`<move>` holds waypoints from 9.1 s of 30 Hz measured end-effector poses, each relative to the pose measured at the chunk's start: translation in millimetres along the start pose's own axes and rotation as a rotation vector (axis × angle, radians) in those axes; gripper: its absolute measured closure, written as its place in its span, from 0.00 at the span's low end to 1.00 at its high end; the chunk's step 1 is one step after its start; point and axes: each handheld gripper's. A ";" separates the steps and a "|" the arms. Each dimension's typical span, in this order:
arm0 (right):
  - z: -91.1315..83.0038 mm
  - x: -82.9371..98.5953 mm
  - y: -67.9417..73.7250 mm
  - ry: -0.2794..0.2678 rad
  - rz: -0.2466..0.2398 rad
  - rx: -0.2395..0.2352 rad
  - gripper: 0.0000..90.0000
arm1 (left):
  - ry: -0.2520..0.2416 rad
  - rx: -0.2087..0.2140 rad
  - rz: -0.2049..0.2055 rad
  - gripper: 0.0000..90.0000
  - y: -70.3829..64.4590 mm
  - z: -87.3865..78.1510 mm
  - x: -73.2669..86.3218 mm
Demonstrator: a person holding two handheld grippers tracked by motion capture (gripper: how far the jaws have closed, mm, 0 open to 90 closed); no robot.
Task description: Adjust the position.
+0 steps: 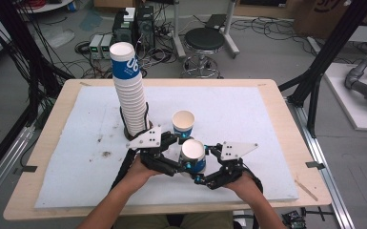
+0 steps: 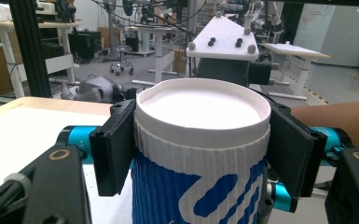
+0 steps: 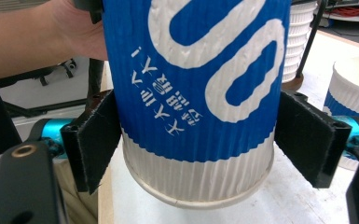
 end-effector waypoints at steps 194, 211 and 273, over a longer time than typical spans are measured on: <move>-19.5 -1.8 -9.7 -0.017 0.011 -0.114 0.36 | 0.156 0.076 -0.097 0.21 15.6 -32.1 23.8; -20.0 -22.1 -12.2 0.183 -0.069 -0.082 0.36 | 0.395 0.037 0.026 0.18 5.9 -23.5 -0.7; -30.4 -69.7 -17.0 0.232 -0.110 0.044 0.23 | 0.461 -0.022 -0.062 0.31 19.3 -8.8 24.5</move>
Point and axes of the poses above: each handheld gripper's, and its own axes: z roughly forward along the jaws, x roughly out of its underside, y roughly to its left, and after that the axes turned 4 degrees about -z, right-handed
